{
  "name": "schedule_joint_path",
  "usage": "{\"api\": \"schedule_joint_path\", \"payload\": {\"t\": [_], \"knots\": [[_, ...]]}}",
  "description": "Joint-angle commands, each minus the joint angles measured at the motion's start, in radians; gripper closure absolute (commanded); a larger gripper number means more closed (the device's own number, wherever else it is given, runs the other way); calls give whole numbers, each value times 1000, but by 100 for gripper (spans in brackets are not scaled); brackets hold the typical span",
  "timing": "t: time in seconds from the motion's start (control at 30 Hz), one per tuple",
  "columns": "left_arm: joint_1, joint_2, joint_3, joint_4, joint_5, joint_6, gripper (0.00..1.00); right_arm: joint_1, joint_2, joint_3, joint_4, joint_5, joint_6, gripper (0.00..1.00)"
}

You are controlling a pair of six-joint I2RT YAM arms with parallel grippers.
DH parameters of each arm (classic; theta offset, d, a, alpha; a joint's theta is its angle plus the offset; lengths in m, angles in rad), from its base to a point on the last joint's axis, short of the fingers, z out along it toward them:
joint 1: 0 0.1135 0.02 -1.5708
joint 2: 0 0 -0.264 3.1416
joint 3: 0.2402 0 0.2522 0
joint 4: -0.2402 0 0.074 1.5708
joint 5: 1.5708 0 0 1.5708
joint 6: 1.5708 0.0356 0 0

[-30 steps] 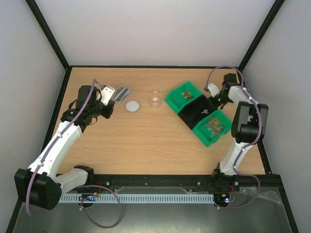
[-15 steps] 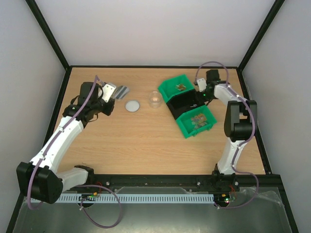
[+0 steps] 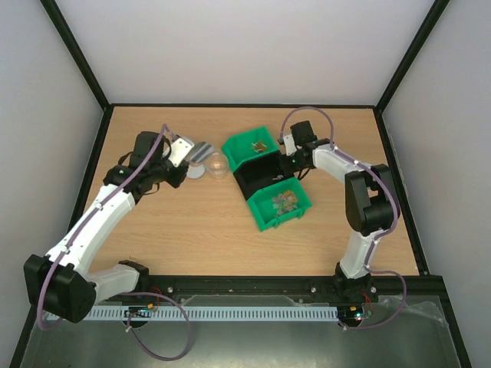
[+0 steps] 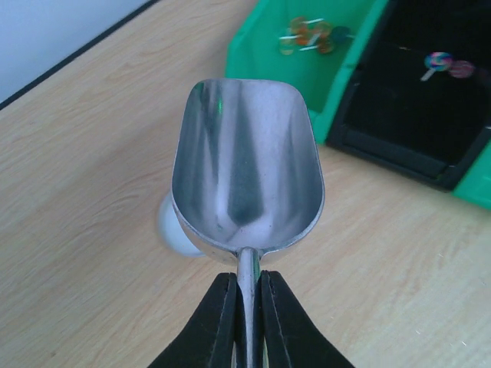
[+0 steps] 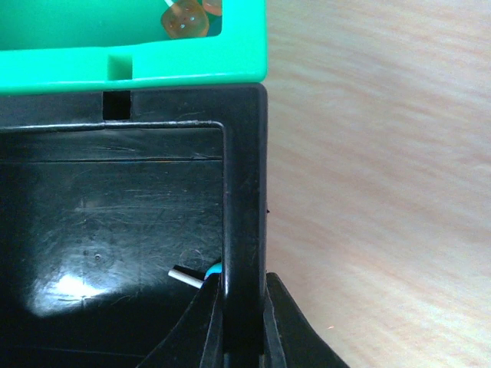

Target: Pack the candies

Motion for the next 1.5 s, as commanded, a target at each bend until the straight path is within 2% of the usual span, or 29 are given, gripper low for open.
{"api": "schedule_joint_path", "payload": {"t": [0.0,0.13,0.23,0.33,0.5,0.73,1.0,1.47], "knots": [[-69,-11,33,-80,51,99,98,37,-58,-74,-43,-86,106,99],[-106,30,85,-152,58,136,98,38,-106,-139,-44,-73,95,99],[-124,71,138,-238,114,190,98,38,-162,-209,-30,-64,112,99],[-171,94,186,-318,170,242,98,38,-212,-258,-11,-74,201,99],[-268,138,225,-413,203,288,98,39,-216,-237,-12,-13,363,99],[-394,161,184,-393,120,290,98,41,-211,-268,43,51,504,99],[-437,267,172,-352,17,303,98,39,-260,-366,150,20,533,99],[-485,434,247,-350,-54,342,98,41,-291,-386,154,37,536,99]]}}
